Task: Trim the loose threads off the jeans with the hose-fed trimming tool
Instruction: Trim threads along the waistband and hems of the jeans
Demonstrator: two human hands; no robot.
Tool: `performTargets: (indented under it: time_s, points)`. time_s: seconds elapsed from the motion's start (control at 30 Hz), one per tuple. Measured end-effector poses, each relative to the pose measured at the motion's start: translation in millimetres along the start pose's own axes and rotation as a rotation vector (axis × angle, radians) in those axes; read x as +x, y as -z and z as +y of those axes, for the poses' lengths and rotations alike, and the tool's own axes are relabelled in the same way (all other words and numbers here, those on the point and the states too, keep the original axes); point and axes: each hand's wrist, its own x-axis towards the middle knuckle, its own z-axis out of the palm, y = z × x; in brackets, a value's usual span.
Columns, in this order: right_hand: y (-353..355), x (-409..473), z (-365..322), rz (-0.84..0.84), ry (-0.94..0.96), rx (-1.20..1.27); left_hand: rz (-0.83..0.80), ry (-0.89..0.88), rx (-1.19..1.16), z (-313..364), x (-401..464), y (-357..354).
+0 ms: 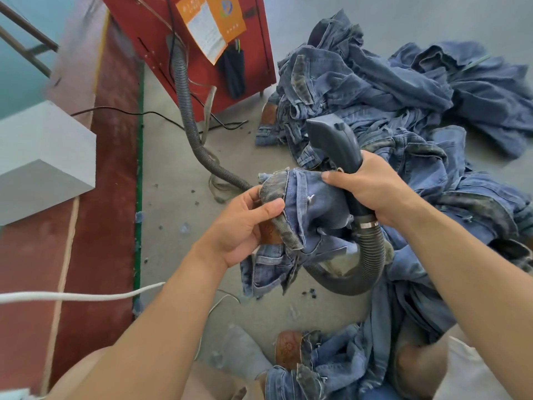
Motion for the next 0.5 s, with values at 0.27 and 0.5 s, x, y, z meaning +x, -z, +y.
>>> performTargets:
  time_s: [0.27,0.5]
  points:
    - [2,0,2,0.094,0.006,-0.11,-0.15,-0.038,-0.026,6,-3,4]
    - [28,-28,-7,0.065,0.074,-0.212,0.162,-0.076,-0.149,17,7,9]
